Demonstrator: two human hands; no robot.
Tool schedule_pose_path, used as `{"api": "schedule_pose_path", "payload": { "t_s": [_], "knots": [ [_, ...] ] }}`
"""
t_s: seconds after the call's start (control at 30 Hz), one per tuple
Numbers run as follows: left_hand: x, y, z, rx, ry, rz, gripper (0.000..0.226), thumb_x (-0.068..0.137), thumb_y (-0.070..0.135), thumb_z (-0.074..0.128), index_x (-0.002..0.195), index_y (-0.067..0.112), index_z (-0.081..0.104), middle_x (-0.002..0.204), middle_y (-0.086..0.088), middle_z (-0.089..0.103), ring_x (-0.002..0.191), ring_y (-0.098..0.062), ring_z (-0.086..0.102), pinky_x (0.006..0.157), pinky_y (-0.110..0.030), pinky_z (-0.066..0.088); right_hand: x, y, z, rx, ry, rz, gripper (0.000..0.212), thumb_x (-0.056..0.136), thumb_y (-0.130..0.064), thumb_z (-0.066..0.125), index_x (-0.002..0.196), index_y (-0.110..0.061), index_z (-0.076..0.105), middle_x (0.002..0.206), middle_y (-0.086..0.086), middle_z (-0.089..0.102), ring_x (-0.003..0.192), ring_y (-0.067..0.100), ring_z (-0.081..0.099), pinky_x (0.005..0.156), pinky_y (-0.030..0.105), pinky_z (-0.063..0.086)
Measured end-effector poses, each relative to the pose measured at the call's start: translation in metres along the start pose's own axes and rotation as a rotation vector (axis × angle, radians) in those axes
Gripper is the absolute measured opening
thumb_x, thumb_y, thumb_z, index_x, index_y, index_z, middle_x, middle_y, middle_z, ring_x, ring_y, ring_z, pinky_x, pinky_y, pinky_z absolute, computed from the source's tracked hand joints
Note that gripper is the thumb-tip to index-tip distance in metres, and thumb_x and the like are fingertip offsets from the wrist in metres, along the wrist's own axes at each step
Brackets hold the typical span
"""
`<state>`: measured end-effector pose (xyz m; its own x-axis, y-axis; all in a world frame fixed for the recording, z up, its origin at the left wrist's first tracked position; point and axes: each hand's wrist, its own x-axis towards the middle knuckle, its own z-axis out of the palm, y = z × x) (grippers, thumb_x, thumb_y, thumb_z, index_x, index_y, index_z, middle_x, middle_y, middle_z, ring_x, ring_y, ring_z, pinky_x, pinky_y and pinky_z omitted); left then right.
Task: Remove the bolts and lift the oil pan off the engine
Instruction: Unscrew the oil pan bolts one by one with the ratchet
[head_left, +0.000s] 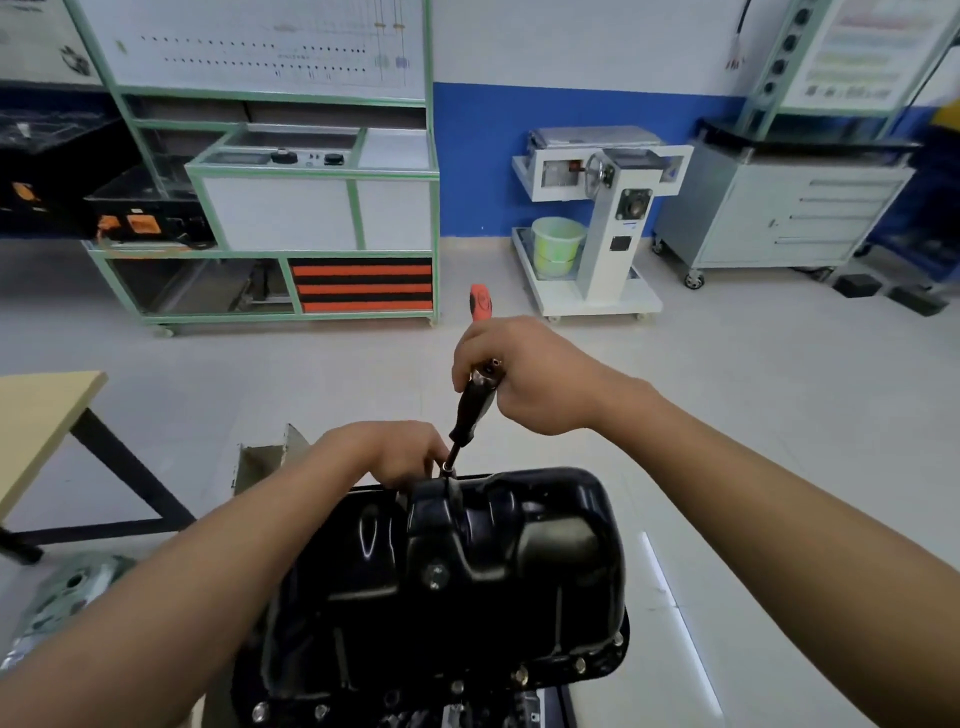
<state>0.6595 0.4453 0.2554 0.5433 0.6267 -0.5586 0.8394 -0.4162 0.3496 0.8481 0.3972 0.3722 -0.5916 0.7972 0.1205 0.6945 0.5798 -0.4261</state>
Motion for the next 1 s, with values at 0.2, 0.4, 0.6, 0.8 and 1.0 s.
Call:
{"api": "schedule_pose_path", "payload": {
  "t_s": [0.2, 0.4, 0.6, 0.8, 1.0],
  "knots": [
    [0.012, 0.001, 0.005, 0.116, 0.034, 0.076, 0.032, 0.094, 0.004, 0.051, 0.119, 0.011, 0.069, 0.117, -0.009, 0.064, 0.107, -0.029, 0.060, 0.093, -0.035, 0.049, 0.010, -0.004, 0.007, 0.042, 0.051, 0.070, 0.039, 0.068, 0.011, 0.054, 0.084, -0.018, 0.074, 0.092, -0.003, 0.064, 0.086, 0.018, 0.059, 0.077, 0.043, 0.053],
    [0.012, -0.001, 0.006, 0.121, 0.008, 0.087, 0.029, 0.096, 0.008, 0.051, 0.119, 0.014, 0.068, 0.116, -0.008, 0.064, 0.105, -0.029, 0.061, 0.093, -0.038, 0.051, 0.017, 0.000, 0.007, 0.161, 0.086, 0.114, 0.039, 0.068, 0.014, 0.055, 0.079, -0.019, 0.072, 0.089, -0.003, 0.063, 0.084, 0.018, 0.058, 0.078, 0.044, 0.052],
    [0.012, -0.007, 0.009, 0.089, 0.073, 0.098, 0.023, 0.094, 0.009, 0.055, 0.113, 0.011, 0.067, 0.113, -0.009, 0.066, 0.104, -0.029, 0.062, 0.094, -0.046, 0.051, 0.008, -0.002, 0.005, -0.001, -0.036, -0.069, 0.045, 0.073, 0.007, 0.054, 0.106, -0.015, 0.074, 0.102, -0.002, 0.064, 0.098, 0.021, 0.056, 0.084, 0.042, 0.049],
    [0.013, -0.007, 0.012, 0.039, 0.103, 0.026, 0.018, 0.096, 0.012, 0.052, 0.106, 0.009, 0.067, 0.108, -0.009, 0.069, 0.101, -0.031, 0.066, 0.093, -0.049, 0.053, 0.007, 0.000, -0.021, -0.297, -0.279, -0.081, 0.039, 0.090, -0.006, 0.056, 0.125, -0.021, 0.065, 0.114, -0.002, 0.068, 0.107, 0.024, 0.059, 0.087, 0.039, 0.050],
    [0.009, 0.000, 0.007, 0.169, 0.077, 0.070, 0.019, 0.096, 0.008, 0.051, 0.109, 0.004, 0.064, 0.111, -0.014, 0.066, 0.101, -0.036, 0.063, 0.092, -0.049, 0.051, 0.006, -0.004, -0.035, -0.308, -0.345, 0.138, 0.029, 0.087, -0.040, 0.072, 0.099, -0.013, 0.073, 0.083, 0.001, 0.074, 0.060, 0.005, 0.063, 0.058, 0.027, 0.053]
  ]
}}
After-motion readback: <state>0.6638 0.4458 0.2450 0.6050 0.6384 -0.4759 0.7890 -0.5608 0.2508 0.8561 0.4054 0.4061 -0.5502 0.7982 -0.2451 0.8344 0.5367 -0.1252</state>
